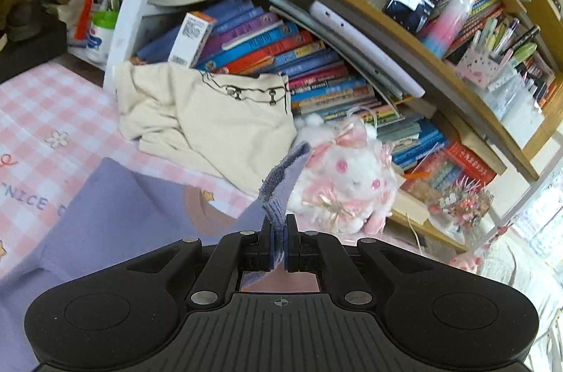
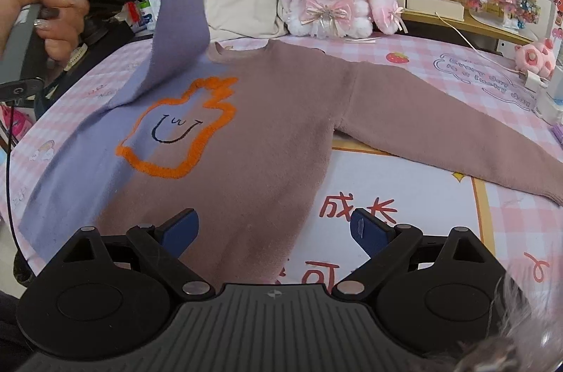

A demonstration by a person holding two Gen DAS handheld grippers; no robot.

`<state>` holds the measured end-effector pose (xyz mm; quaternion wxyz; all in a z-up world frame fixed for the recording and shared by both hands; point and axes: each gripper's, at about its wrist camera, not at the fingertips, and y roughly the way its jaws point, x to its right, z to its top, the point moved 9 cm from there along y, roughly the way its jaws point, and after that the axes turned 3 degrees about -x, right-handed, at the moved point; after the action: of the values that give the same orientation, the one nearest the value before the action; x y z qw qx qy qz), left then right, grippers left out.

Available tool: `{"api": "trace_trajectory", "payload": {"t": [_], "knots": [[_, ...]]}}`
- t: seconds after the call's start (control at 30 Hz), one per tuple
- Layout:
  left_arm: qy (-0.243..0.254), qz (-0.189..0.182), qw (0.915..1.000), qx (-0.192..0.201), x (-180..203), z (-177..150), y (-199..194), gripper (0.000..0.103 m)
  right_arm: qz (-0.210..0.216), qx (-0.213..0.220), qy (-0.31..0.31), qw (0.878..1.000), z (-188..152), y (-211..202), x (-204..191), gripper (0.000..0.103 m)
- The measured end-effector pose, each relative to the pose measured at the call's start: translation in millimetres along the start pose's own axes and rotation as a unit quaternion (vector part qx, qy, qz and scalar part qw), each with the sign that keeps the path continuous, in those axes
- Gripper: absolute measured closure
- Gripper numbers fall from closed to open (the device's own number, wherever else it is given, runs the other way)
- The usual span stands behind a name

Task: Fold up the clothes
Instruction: 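Lift the lavender sleeve with the left gripper and fold it across the sweater front, then open the left gripper to release the sleeve and withdraw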

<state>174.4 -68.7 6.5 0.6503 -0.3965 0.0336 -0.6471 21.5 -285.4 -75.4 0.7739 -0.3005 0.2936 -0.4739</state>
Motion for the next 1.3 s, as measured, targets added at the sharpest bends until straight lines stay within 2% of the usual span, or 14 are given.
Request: {"api": "trace_trajectory", "payload": {"t": [0.2,0.27,0.33,0.4,0.5,0.57,0.6,0.63,0.7,0.77,0.87,1.03,1.13,1.3], "knots": [[-0.011,0.006,0.9997,0.02,-5,1,-5,0.1,-0.006,-0.004,0.006,1.0,-2,1,8,0.01],[-0.028,-0.004,0.9992,0.029,-6,1,-9,0.1,-0.007,-0.003,0.01,1.0,-1,2,11,0.01],[-0.027,-0.008,0.9995,0.014,-3,-4,-3,0.099,-0.008,-0.003,0.014,1.0,-1,3,13,0.01],[-0.024,-0.002,0.9994,-0.024,1,-11,9,0.09,-0.006,-0.004,0.016,1.0,0,3,13,0.01],[-0.028,-0.008,0.9976,-0.062,8,-16,13,0.067,0.0,-0.006,0.014,1.0,-1,4,10,0.01],[-0.014,-0.017,0.9991,-0.036,13,-10,-3,0.048,0.006,-0.009,0.014,1.0,-2,5,7,0.01],[-0.001,-0.016,0.9997,-0.02,13,-7,-12,0.034,0.01,-0.011,0.015,1.0,-3,5,6,0.01],[0.015,-0.01,0.9998,-0.006,12,-4,-22,0.03,0.013,-0.013,0.016,1.0,-5,6,4,0.01],[0.054,0.015,0.9984,0.012,6,-3,-42,0.029,0.018,-0.017,0.019,1.0,-8,8,1,0.01],[0.1,0.061,0.9931,0.009,-10,-12,-59,0.026,0.018,-0.018,0.022,0.999,-10,9,-2,0.01],[0.158,0.134,0.9783,-0.005,-45,-38,-82,0.023,0.014,-0.017,0.026,0.999,-10,8,-6,0.01],[0.18,0.223,0.9563,-0.058,-112,-87,-107,0.021,-0.003,-0.016,0.04,0.999,-16,6,-16,0.011],[0.174,0.231,0.955,-0.066,-139,-103,-121,0.021,-0.022,-0.018,0.04,0.999,-23,3,-25,0.011],[0.146,0.22,0.9624,-0.064,-167,-111,-140,0.02,-0.061,-0.024,0.053,0.996,-35,-5,-36,0.018]]}}
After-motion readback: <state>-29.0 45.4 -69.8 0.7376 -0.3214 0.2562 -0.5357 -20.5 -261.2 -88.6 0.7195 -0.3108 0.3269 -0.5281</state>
